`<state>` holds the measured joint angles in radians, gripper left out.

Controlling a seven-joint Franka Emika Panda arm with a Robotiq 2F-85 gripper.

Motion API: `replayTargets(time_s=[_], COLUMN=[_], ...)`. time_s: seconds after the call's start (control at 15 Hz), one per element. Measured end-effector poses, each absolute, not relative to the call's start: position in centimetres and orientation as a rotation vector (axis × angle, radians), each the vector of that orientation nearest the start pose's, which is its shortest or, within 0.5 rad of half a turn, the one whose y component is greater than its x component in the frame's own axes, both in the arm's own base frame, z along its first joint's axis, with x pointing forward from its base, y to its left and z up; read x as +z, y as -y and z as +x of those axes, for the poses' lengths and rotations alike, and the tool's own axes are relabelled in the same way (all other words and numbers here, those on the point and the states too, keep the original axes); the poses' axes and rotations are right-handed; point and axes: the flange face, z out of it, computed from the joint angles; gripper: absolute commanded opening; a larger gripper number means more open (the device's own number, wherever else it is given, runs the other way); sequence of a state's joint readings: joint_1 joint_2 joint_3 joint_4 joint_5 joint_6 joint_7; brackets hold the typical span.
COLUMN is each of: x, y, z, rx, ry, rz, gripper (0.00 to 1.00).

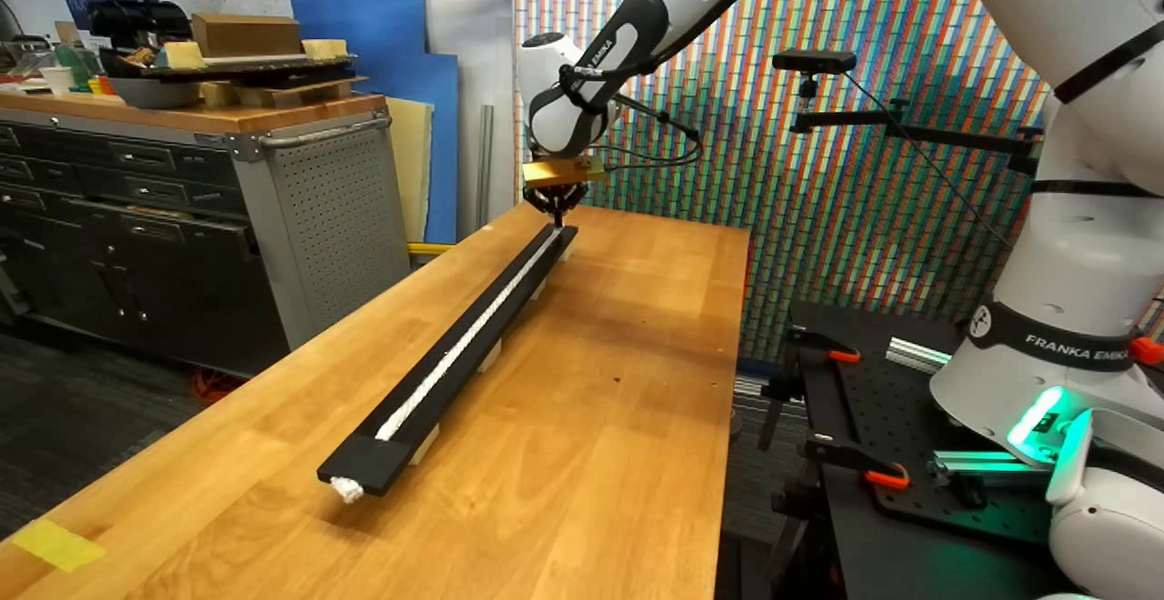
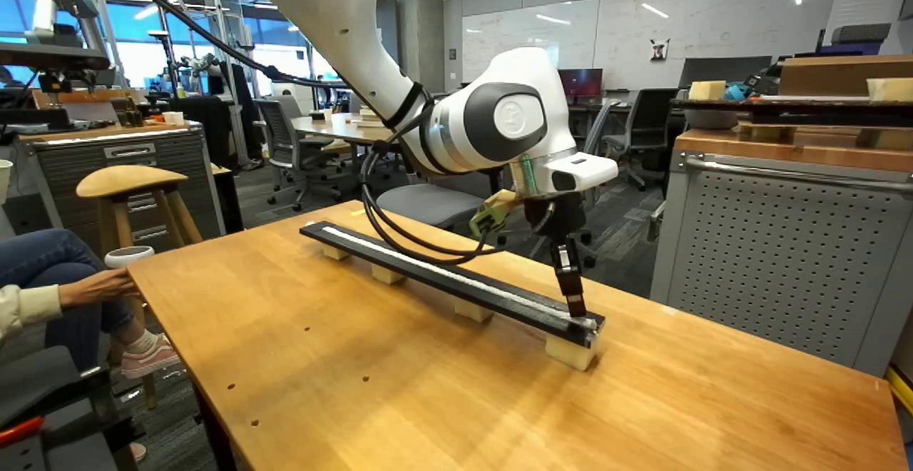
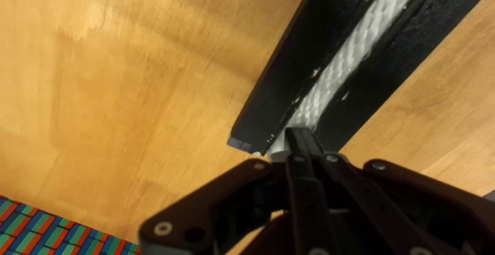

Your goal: Fit the rope along the center of the black object

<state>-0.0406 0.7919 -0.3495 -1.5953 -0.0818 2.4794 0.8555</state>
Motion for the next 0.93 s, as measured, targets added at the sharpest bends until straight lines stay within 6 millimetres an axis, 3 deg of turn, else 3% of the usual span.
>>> replayTargets(time_s=[0.47, 0.93], x=[20.5, 19.3], y=[23.9, 24.3], z=[67.0, 67.3], rx=[-0.355, -0.336], ry=[-1.784, -1.798], rz=[-2.867, -2.875], gripper=[0.00, 0.00])
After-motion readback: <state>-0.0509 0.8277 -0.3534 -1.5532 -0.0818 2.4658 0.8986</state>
